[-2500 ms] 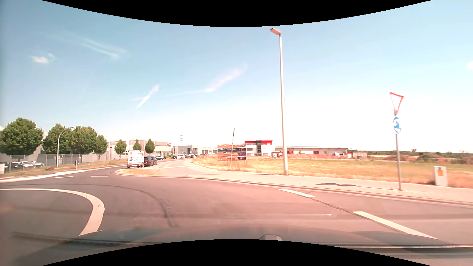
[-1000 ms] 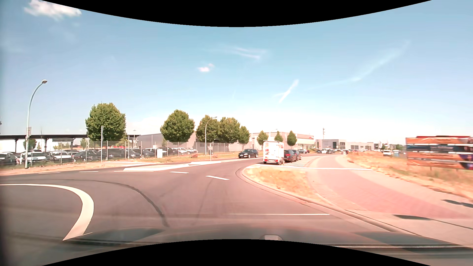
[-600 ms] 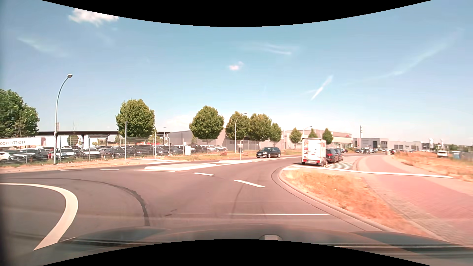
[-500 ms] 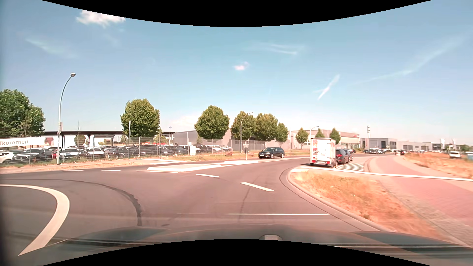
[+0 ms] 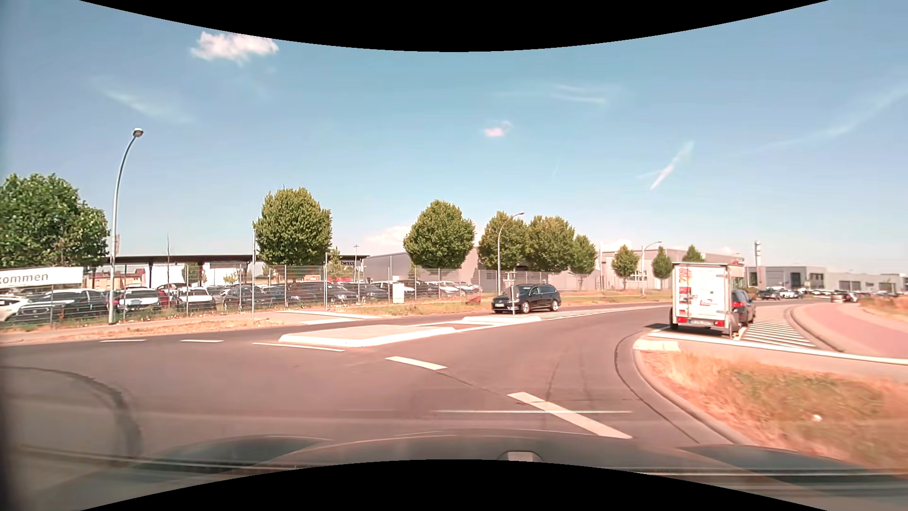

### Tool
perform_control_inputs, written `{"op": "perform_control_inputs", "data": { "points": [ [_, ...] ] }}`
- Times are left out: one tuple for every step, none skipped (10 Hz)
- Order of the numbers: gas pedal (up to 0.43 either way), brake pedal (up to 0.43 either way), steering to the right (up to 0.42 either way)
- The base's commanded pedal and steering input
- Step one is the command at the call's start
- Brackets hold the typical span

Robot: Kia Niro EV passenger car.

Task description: Follow the waypoints while adhering to traffic rules and regulations

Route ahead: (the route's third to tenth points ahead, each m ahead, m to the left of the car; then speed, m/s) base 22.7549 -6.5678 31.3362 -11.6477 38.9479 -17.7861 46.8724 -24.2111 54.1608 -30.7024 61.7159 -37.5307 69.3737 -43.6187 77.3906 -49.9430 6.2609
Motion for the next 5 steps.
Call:
{"op": "perform_control_inputs", "data": {
  "points": [
    [0.059,0.000,-0.007],
    [0.067,0.000,0.020],
    [0.067,0.000,0.044],
    [0.067,0.000,0.070],
    [0.079,0.000,0.093]
  ]
}}
